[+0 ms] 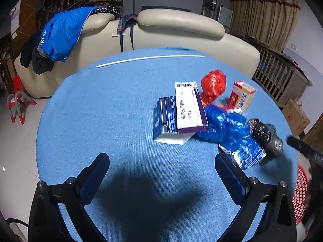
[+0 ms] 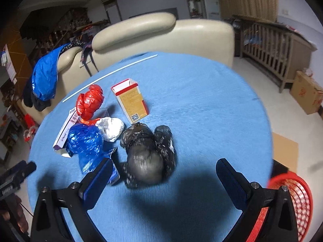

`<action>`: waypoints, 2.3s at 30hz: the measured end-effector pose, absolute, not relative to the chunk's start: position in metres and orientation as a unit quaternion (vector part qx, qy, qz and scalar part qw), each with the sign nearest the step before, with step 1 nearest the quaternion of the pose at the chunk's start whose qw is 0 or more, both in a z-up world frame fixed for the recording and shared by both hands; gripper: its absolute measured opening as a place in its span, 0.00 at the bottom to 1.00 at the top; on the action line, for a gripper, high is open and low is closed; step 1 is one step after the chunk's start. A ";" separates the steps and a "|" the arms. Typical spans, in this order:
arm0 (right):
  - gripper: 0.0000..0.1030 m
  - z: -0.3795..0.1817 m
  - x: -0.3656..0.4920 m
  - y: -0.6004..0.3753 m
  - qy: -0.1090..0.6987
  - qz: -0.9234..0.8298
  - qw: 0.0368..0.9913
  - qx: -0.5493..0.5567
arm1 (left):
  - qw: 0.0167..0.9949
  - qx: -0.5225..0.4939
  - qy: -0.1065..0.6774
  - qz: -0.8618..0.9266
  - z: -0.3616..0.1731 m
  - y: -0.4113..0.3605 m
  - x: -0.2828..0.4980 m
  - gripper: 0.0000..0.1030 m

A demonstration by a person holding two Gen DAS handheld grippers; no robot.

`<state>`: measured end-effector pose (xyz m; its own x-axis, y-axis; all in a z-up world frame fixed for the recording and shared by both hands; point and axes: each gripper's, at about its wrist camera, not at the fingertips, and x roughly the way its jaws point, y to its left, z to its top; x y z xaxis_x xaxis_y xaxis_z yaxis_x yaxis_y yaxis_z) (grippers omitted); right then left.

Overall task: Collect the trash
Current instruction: 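Grasp the black plastic bag with the right tool while the left tool grasps the blue bag, then lift the black bag with the right tool while the left tool regrasps the blue bag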

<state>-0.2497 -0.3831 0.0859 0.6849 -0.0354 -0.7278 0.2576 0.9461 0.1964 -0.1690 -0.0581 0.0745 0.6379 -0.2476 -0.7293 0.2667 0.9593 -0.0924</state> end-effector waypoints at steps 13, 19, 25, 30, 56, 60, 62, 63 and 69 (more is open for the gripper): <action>0.46 0.038 -0.196 -0.381 0.462 -0.028 0.875 0.141 | 0.888 0.032 0.412 -0.201 0.071 -0.122 -0.167 1.00; 0.44 0.041 -0.220 -0.393 0.440 -0.027 0.883 0.161 | 0.874 0.042 0.428 -0.228 0.060 -0.167 -0.161 1.00; 0.44 0.052 -0.248 -0.407 0.422 -0.031 0.888 0.178 | 0.861 0.089 0.443 -0.234 0.038 -0.207 -0.164 1.00; 0.44 0.058 -0.262 -0.419 0.414 -0.037 0.889 0.193 | 0.860 0.122 0.442 -0.225 0.028 -0.235 -0.159 1.00; 0.44 0.055 -0.260 -0.406 0.419 -0.008 0.885 0.206 | 0.819 0.101 0.472 -0.310 0.037 -0.134 -0.167 0.35; 0.45 0.050 -0.255 -0.402 0.422 -0.005 0.882 0.209 | 0.821 0.161 0.433 -0.335 0.047 -0.141 -0.181 0.78; 0.45 0.050 -0.255 -0.402 0.423 -0.006 0.881 0.212 | 0.810 0.216 0.410 -0.360 0.048 -0.155 -0.180 0.84; 0.45 0.050 -0.256 -0.402 0.423 -0.007 0.881 0.213 | 0.798 0.249 0.401 -0.376 0.046 -0.167 -0.179 0.84; 0.46 0.049 -0.260 -0.407 0.425 -0.010 0.878 0.221 | 0.771 0.242 0.434 -0.399 0.045 -0.190 -0.150 0.84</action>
<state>-0.2597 -0.4075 0.0489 0.6385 0.1696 -0.7507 0.2056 0.9024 0.3787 -0.1501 -0.1903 0.0446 0.3049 -0.4051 -0.8619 0.8249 0.5647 0.0264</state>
